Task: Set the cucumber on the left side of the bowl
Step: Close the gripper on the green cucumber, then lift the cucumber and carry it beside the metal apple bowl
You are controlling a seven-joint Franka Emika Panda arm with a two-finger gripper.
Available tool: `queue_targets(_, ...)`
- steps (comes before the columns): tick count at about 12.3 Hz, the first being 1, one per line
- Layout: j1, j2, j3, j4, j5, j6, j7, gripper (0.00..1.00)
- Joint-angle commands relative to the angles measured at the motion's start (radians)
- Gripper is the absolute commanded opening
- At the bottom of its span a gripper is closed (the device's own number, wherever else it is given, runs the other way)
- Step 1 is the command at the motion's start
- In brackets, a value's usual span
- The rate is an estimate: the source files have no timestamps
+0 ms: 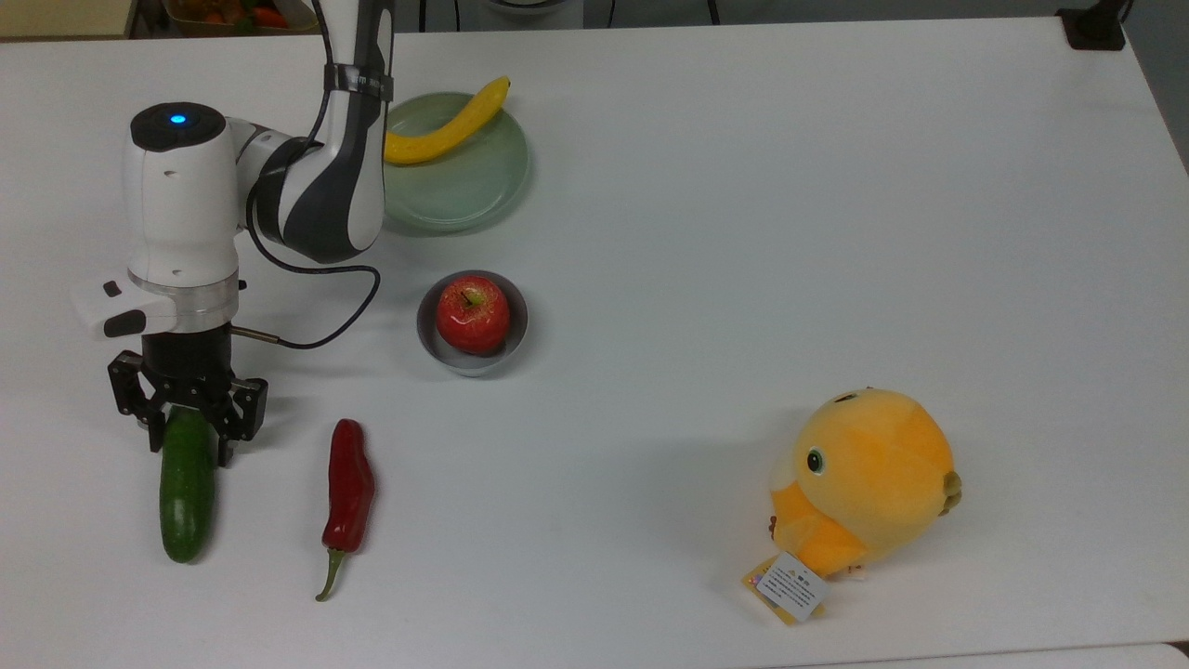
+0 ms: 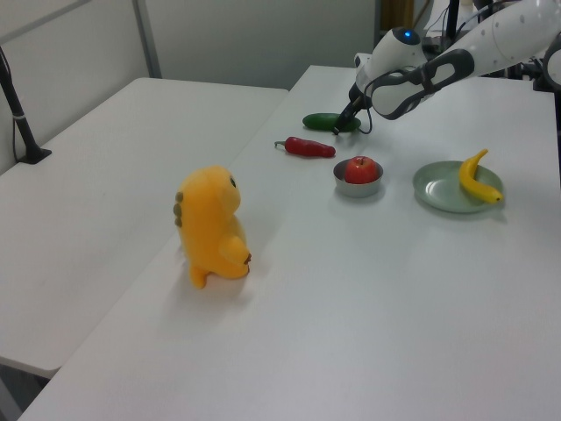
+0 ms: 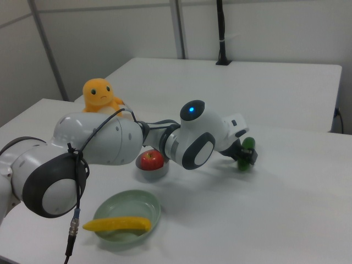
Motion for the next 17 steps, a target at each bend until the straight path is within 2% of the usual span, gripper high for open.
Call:
queue_targets(1,-0.005,0.006,0.008,0.012,-0.020,0.013,-0.011,0.15)
queue_targets(3,-0.006,-0.027,0.010,-0.012,-0.061,0.013,-0.011,0.09)
queue_targets(4,-0.005,-0.055,0.010,-0.017,-0.058,0.012,-0.009,0.09)
queue_targets(8,-0.003,-0.230,0.010,-0.133,-0.046,-0.029,-0.008,0.09)
queue_targets(10,-0.002,-0.328,0.011,-0.141,-0.043,-0.161,0.018,0.09)
queue_targets(15,0.021,-0.494,0.011,-0.151,-0.040,-0.466,0.086,0.10)
queue_targets(17,0.055,-0.564,0.011,-0.155,-0.005,-0.617,0.087,0.10)
